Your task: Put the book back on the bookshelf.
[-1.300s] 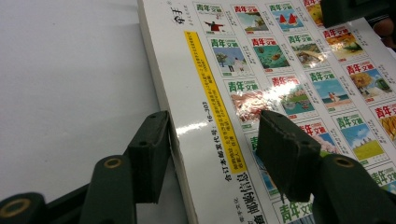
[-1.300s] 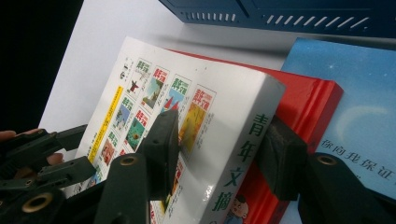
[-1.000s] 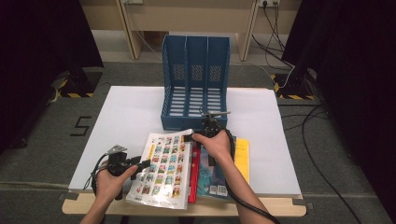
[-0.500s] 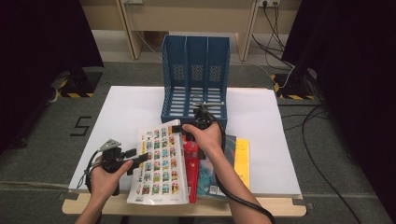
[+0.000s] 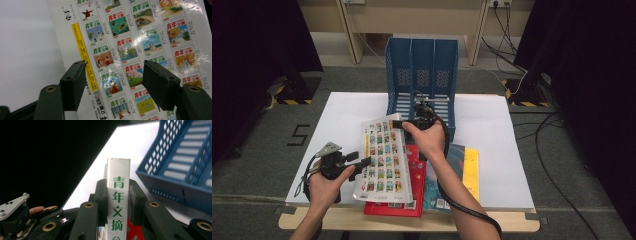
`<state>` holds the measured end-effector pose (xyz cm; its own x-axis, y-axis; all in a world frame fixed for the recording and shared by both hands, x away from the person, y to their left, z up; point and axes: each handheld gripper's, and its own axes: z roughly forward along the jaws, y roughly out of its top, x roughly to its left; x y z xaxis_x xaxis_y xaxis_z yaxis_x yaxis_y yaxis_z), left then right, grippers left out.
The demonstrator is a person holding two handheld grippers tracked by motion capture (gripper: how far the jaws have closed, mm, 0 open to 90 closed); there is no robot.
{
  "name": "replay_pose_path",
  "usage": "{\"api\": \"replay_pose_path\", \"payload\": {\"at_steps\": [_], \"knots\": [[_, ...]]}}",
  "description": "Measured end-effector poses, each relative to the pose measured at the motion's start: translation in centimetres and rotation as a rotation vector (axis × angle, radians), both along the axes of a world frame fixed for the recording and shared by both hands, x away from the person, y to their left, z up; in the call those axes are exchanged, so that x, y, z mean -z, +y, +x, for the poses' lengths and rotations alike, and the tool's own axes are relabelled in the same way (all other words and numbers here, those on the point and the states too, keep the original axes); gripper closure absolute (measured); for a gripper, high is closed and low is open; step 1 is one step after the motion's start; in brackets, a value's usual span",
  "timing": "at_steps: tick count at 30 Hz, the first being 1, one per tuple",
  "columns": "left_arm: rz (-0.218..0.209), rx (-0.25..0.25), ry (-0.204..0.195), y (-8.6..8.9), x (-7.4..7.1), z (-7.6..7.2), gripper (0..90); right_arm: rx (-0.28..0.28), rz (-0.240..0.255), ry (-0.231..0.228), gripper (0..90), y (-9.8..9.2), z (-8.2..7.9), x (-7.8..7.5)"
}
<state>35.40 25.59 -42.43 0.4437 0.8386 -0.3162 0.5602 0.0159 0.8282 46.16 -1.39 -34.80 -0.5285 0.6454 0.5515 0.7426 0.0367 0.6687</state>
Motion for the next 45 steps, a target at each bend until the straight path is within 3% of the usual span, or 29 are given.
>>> {"api": "replay_pose_path", "payload": {"at_steps": [6, 17, 22, 28, 33, 36, 37, 45], "knots": [[0.003, 0.016, -0.03, -0.9, -1.1, 0.5, 33.8, 0.032, 0.013, -0.078, 74.4, 0.7, 0.1, -0.9], [0.018, 0.04, -0.1, -3.3, -3.4, 1.0, 29.6, 0.075, 0.016, -0.17, 74.4, 2.0, 0.4, -1.8], [0.045, 0.033, -0.129, -5.1, -4.3, 1.3, 25.6, 0.081, 0.004, -0.186, 74.4, 2.6, 0.5, -2.0], [0.062, 0.034, -0.133, -6.5, -4.6, 1.5, 22.4, 0.081, -0.007, -0.189, 74.4, 2.9, 0.6, -2.1], [0.083, 0.058, -0.164, -7.4, -4.7, 1.9, 20.6, 0.086, -0.015, -0.19, 74.4, 3.0, 0.6, -2.1], [0.105, 0.05, -0.16, -7.9, -4.6, 2.2, 20.6, 0.091, -0.023, -0.192, 74.4, 3.1, 0.5, -2.1], [0.131, 0.04, -0.166, -8.1, -4.6, 2.4, 20.7, 0.091, -0.033, -0.195, 74.4, 3.3, 0.5, -2.1], [0.172, 0.033, -0.155, -8.8, -4.4, 3.0, 25.6, 0.097, -0.057, -0.197, 74.3, 3.7, 0.3, -2.4]]}}
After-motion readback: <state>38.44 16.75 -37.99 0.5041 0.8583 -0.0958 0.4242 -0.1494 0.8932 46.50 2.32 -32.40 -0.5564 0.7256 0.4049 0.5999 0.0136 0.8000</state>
